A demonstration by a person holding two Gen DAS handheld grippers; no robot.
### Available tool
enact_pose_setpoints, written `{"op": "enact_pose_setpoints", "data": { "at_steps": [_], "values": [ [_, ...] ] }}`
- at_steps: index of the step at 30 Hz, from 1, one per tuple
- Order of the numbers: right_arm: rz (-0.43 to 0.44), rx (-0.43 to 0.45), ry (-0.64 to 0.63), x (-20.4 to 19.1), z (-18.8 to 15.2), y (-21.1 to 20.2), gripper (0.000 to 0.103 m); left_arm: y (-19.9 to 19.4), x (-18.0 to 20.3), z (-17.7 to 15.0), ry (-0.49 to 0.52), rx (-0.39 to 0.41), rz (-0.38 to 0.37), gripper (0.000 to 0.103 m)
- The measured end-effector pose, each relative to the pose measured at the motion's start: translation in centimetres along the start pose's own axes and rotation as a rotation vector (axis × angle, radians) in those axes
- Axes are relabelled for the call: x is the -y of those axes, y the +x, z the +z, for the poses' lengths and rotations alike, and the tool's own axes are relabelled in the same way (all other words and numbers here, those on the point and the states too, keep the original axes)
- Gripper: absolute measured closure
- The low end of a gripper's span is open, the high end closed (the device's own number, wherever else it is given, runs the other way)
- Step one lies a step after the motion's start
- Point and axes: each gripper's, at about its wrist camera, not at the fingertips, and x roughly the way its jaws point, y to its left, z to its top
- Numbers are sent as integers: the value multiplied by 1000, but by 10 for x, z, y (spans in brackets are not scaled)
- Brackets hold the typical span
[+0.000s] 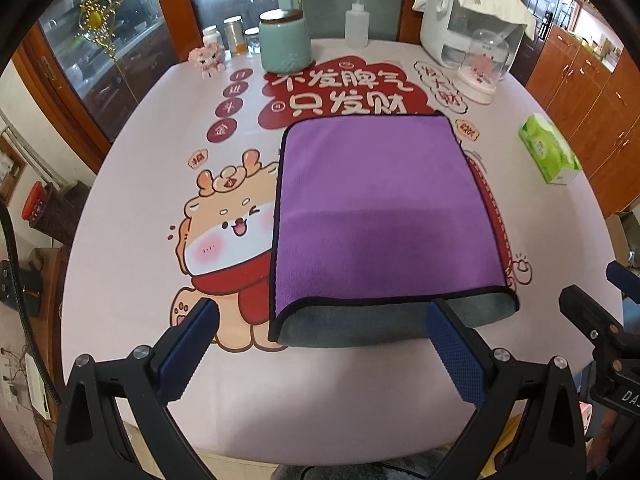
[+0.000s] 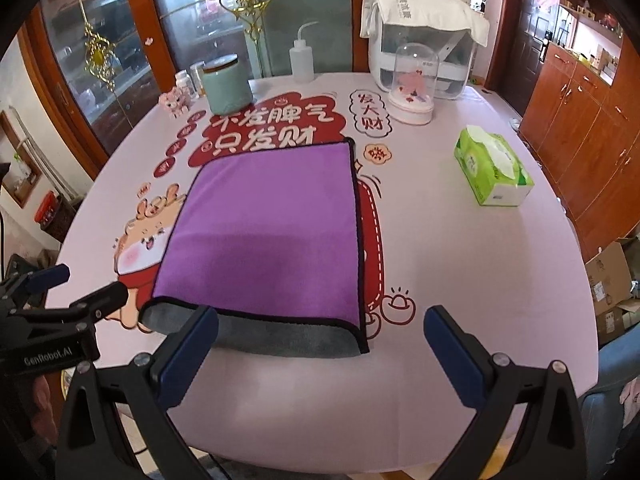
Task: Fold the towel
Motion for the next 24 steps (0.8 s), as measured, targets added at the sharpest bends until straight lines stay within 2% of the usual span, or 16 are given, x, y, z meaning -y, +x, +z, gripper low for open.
{"op": "enact_pose_setpoints", "data": {
  "at_steps": [5,9,12,16,21,24],
  "values": [
    [33,-5,27,9,-5,18,1,29,-5,-3,25,-29,-5,6],
    [71,-54,56,22,-8,40,12,49,-12,-6,51,-50,3,15],
    [97,-85,50,30,-12,56,20,63,-20,-8,61,-66,-4,17],
    [128,-103,-4,34,-17,72,30,79,-31,-12,97,-76,-56,22],
    [162,-144,-107,36,-24,94,48,96,-43,-14,130,-106,-113,42],
    [201,-151,-149,37,-26,103,53,104,-50,-13,127,-127,-169,46]
  ]
}}
